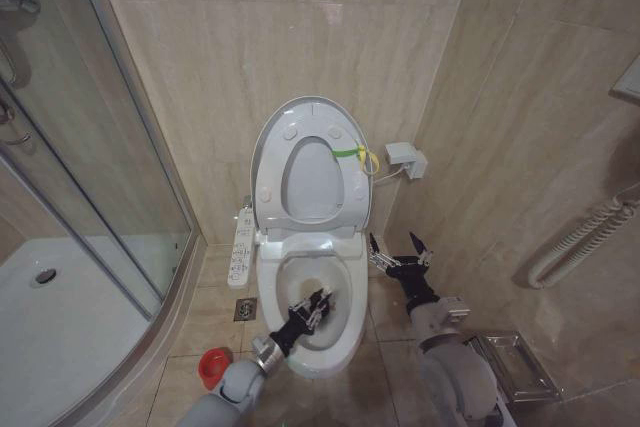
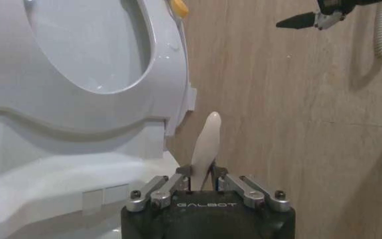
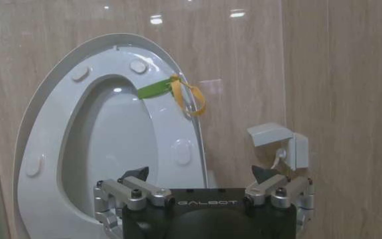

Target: Open the toilet lid, clean the toilet bowl with a toilet brush, close the toilet lid, and flush.

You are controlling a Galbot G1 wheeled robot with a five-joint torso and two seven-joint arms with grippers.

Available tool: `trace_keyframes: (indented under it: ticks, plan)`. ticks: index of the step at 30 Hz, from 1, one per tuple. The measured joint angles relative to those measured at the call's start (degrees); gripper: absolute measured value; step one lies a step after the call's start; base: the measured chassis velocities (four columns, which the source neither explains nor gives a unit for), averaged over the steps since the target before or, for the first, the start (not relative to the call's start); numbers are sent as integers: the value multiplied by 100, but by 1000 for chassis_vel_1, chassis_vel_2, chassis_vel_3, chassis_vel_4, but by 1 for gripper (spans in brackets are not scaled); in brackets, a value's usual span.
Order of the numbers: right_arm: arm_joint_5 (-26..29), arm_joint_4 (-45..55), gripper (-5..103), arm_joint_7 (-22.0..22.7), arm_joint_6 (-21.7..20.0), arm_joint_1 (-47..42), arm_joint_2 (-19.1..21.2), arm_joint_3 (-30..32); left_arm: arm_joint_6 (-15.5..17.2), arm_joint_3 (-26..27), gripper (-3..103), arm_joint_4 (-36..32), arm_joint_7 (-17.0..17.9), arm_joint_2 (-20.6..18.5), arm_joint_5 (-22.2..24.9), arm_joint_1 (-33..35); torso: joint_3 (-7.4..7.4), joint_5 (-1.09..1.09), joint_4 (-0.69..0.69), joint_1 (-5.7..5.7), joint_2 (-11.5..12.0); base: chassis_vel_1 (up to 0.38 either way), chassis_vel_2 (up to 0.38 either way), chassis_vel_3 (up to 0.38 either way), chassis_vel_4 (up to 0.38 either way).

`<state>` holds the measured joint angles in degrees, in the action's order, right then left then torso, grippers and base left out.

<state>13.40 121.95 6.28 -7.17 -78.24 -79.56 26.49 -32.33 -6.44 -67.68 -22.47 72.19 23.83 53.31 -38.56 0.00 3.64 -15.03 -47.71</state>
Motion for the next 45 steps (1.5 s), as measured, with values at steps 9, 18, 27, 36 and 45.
trace_keyframes:
  ticks: [9, 18, 27, 36, 45]
  plan:
    - [0, 0, 100, 0, 0, 0, 0, 0, -70, 331, 19, -115, 105, -102, -449, 1, -1, 0, -1, 0, 0, 0, 0, 0, 0]
    - [0, 0, 100, 0, 0, 0, 0, 0, -235, 183, 19, -828, 444, 144, -842, -29, 0, 1, 2, 0, 0, 0, 0, 0, 0]
    - [0, 0, 100, 0, 0, 0, 0, 0, -204, -13, 19, -1034, 621, 321, -964, 24, 0, 1, 0, 0, 0, 0, 0, 0, 0]
    - [0, 0, 100, 0, 0, 0, 0, 0, -162, -59, 19, -1190, 699, 335, -1023, 100, 0, 1, 0, 0, 0, 0, 0, 0, 0]
    - [0, 0, 100, 0, 0, 0, 0, 0, -215, -28, 19, -883, 596, 301, -979, 39, 0, 0, 0, 0, 0, 0, 0, 0, 0]
